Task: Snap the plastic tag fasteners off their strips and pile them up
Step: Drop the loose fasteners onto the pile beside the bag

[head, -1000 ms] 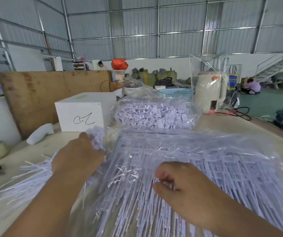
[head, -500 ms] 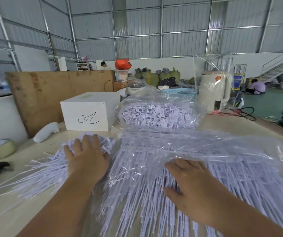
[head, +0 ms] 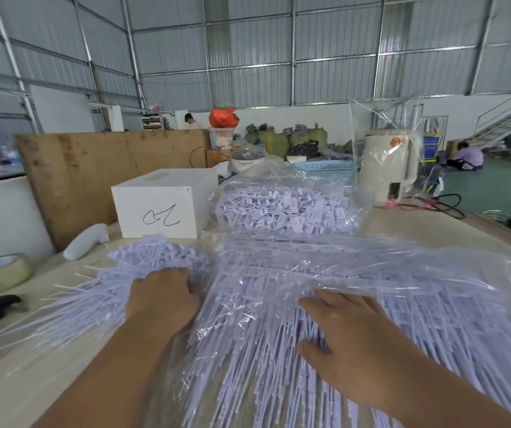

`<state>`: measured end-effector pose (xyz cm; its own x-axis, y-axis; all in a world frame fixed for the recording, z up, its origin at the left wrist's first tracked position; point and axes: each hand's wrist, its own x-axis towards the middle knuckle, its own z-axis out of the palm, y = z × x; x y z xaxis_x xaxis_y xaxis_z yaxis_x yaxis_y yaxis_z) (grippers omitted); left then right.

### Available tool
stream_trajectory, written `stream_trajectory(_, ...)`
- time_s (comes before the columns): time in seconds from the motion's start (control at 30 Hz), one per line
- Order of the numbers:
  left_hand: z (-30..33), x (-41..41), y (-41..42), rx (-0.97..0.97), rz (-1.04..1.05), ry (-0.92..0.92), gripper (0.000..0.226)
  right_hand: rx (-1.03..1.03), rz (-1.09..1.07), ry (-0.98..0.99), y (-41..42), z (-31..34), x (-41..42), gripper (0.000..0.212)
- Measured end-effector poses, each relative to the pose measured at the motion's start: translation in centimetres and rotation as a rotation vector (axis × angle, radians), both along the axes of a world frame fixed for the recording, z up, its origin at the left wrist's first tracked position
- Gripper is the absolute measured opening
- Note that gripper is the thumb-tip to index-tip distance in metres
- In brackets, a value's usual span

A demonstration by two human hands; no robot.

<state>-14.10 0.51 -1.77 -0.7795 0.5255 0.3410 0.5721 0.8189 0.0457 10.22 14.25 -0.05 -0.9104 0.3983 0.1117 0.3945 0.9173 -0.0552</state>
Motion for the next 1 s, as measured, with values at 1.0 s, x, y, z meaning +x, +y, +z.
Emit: stream_trajectory(1.0, -0.2, 10.9, 3.8, 0.198, -0.743, -0.007, 0.045, 0.131, -0.169, 0.19, 2.8, 0.8, 0.3, 0.011)
